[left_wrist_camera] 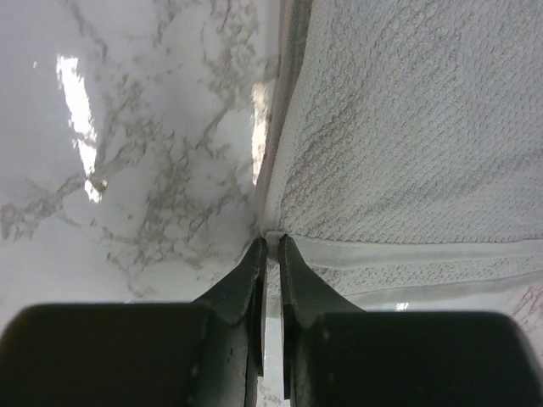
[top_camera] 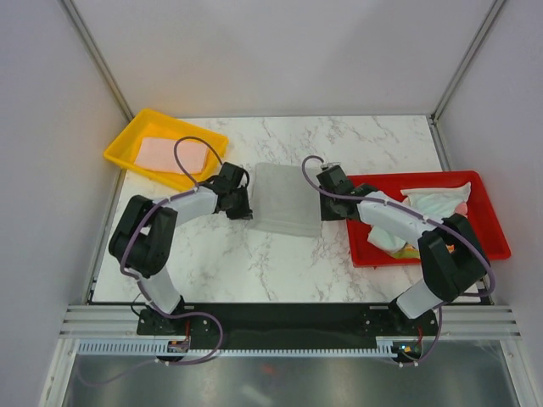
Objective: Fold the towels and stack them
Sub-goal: Fold the towel
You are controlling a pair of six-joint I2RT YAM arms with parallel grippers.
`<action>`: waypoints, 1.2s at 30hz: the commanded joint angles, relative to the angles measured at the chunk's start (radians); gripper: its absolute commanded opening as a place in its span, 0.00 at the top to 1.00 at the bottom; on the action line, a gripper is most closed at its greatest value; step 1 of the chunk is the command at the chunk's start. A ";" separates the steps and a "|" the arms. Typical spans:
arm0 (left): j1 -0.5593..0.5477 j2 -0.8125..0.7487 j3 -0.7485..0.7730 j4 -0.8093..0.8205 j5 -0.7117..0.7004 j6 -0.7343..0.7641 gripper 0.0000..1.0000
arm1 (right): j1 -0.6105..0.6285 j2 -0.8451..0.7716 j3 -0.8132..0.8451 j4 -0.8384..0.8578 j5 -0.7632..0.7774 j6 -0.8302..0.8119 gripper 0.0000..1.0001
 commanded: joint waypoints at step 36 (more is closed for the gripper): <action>0.015 -0.164 -0.108 0.005 0.024 -0.056 0.60 | 0.025 0.158 -0.015 0.118 -0.004 0.351 0.80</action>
